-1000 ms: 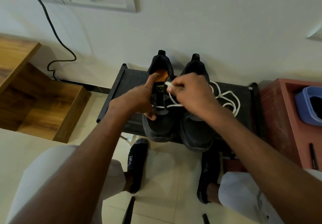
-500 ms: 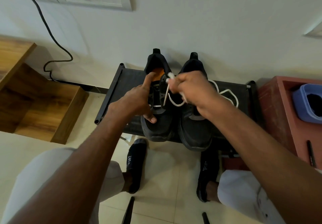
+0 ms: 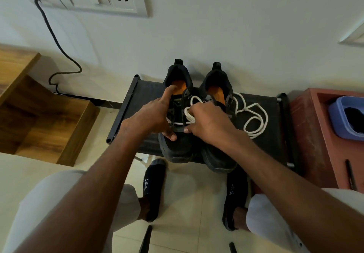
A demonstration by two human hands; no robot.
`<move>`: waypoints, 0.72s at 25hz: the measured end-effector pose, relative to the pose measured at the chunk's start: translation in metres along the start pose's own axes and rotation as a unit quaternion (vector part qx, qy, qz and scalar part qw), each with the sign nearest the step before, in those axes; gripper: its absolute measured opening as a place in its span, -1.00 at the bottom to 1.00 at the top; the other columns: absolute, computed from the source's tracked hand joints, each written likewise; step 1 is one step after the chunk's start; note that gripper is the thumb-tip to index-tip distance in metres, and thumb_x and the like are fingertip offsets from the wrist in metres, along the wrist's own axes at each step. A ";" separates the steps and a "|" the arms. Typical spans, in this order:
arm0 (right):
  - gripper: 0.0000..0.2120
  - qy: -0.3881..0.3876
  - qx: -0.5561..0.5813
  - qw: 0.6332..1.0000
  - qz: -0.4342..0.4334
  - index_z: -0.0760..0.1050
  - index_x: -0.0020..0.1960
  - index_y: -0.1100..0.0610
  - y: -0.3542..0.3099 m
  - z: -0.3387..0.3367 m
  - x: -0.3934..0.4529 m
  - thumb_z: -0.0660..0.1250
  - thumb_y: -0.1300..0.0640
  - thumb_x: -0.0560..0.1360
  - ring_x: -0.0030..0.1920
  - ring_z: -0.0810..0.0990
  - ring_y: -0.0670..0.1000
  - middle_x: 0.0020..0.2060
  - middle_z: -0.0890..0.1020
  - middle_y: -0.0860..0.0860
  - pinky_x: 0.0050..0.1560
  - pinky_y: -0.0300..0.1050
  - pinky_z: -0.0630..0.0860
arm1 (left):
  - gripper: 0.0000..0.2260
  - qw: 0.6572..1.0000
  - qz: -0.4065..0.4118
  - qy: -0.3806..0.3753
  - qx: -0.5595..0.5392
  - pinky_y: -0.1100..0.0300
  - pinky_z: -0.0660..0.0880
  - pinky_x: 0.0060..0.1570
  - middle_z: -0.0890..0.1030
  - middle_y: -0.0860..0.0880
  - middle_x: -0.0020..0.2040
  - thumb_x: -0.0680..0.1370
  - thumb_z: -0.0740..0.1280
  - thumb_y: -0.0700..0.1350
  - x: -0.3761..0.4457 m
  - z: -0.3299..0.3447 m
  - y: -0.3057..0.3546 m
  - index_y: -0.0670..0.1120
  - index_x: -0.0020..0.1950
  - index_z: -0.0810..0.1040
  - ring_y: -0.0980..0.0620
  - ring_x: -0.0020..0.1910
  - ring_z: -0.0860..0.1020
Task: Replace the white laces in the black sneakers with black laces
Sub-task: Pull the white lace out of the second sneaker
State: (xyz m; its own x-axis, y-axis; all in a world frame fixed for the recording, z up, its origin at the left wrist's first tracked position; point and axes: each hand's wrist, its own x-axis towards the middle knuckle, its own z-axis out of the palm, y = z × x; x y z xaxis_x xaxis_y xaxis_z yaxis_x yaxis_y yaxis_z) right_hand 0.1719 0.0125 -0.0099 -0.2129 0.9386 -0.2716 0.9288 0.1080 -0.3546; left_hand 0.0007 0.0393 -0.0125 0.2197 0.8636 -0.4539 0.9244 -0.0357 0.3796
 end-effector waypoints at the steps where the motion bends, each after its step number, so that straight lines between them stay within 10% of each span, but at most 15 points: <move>1: -0.71 -0.010 -0.007 1.000 0.005 0.61 0.10 0.10 -0.002 0.000 -0.001 0.55 -0.04 0.50 -0.05 0.65 0.10 -0.12 0.60 0.03 -0.11 -0.04 0.52 | 0.23 1.000 0.007 0.000 0.002 -0.08 0.50 0.08 0.56 -0.16 0.26 0.19 0.74 -0.11 0.001 0.000 -0.001 0.16 0.57 -0.06 -0.24 0.23 0.57; 8: -0.82 -0.018 0.132 0.991 0.032 0.67 0.15 0.07 0.003 -0.005 -0.001 0.48 0.06 0.57 -0.09 0.74 0.09 -0.11 0.71 0.02 0.00 -0.01 0.67 | -0.45 0.997 0.059 -0.036 0.043 0.07 0.39 0.05 0.46 0.10 0.08 0.31 0.67 -0.10 0.002 -0.004 0.002 0.02 0.20 0.50 -0.05 0.16 0.47; 14: -0.83 -0.096 0.488 0.834 0.238 0.55 0.25 0.19 0.003 -0.019 0.001 0.31 0.27 0.67 -0.12 0.70 0.13 -0.01 0.71 0.17 -0.38 -0.15 0.67 | -0.63 0.997 0.056 -0.052 0.006 0.17 0.33 -0.25 0.55 0.06 -0.12 0.32 0.66 -0.15 0.007 -0.004 -0.008 0.00 -0.17 0.46 0.03 -0.09 0.50; 18: -0.68 -0.084 0.515 0.817 0.247 0.48 0.42 0.14 0.002 -0.014 0.003 0.28 0.28 0.69 -0.05 0.69 0.08 0.00 0.73 0.12 -0.40 -0.13 0.68 | -0.67 0.996 0.077 -0.052 -0.003 0.10 0.40 -0.02 0.59 0.07 0.00 0.39 0.62 -0.18 0.006 -0.010 -0.011 0.12 -0.15 0.51 0.02 0.07 0.53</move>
State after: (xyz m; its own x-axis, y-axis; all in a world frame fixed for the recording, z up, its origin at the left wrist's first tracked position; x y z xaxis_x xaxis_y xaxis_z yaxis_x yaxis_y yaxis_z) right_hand 0.1775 0.0202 0.0006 -0.0087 0.7173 -0.6967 0.1848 -0.6835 -0.7061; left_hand -0.0113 0.0499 -0.0120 0.3910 0.7910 -0.4706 0.8752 -0.1612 0.4561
